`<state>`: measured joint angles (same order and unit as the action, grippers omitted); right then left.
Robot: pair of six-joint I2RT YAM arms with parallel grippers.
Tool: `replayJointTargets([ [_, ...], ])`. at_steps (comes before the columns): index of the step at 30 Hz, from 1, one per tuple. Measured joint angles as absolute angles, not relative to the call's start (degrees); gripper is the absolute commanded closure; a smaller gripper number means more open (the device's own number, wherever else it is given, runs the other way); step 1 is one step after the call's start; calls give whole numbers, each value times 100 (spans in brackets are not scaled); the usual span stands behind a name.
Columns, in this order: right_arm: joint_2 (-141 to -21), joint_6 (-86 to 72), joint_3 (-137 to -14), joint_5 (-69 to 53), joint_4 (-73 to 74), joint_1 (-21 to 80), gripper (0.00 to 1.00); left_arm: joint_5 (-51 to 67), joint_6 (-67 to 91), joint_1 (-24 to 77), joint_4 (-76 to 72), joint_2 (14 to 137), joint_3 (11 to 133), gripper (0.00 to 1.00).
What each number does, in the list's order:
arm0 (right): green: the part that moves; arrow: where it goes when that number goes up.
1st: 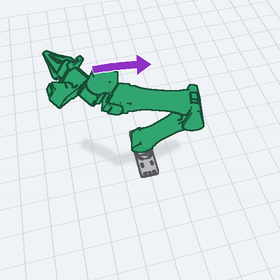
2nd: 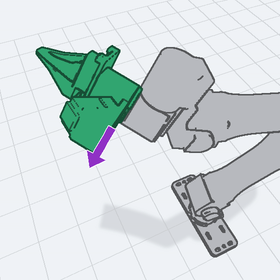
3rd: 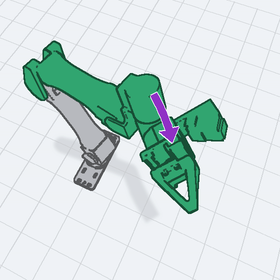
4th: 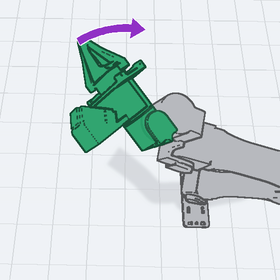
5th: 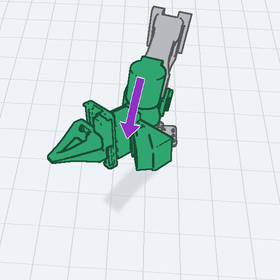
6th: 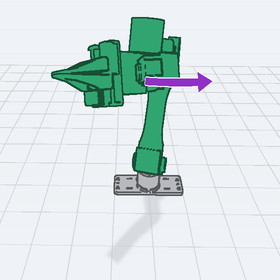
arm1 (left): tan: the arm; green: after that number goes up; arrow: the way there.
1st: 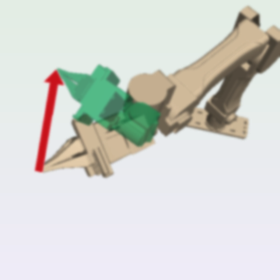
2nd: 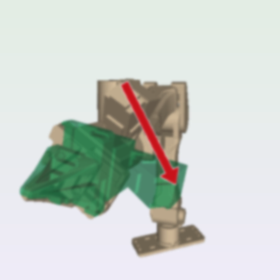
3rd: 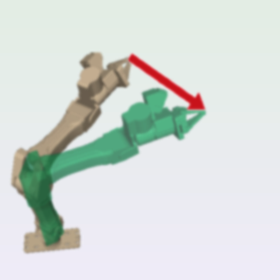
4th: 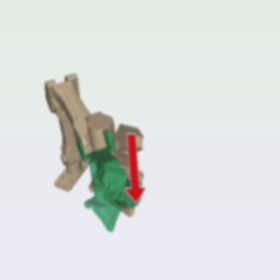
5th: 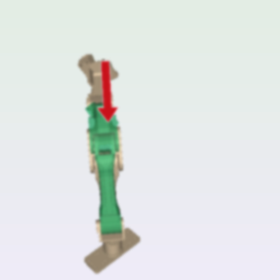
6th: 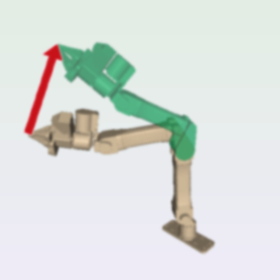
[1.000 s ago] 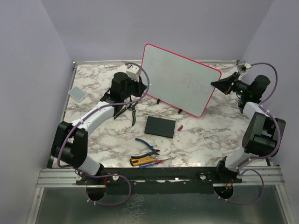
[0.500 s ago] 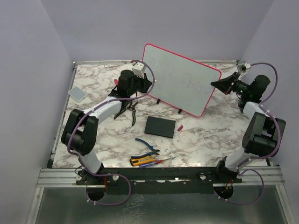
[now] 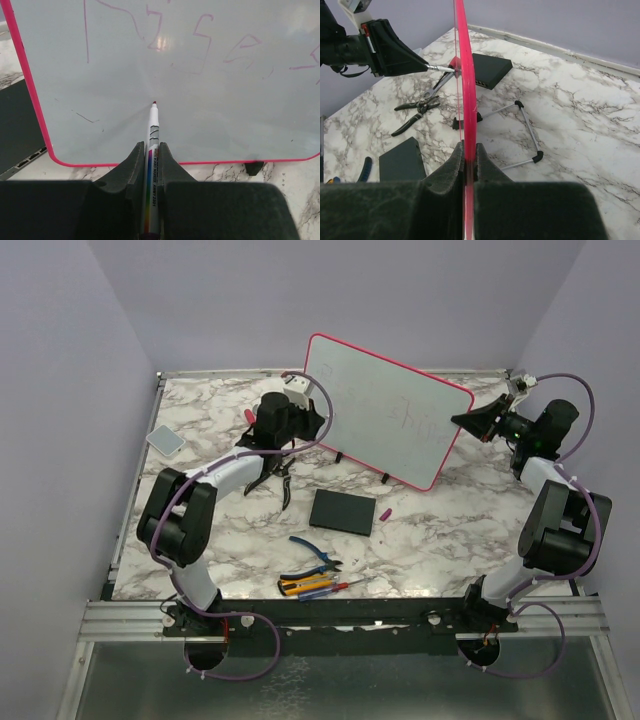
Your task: Write a sentence on the whiteboard
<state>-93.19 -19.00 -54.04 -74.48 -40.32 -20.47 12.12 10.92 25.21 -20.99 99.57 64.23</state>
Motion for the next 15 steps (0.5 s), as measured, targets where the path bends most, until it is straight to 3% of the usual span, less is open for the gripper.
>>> replayJointTargets([
  [15,-9310,-1900,-5404,-7448,-4027,-2040,99,1035,1020,2589,-2128,10121,5944,100],
])
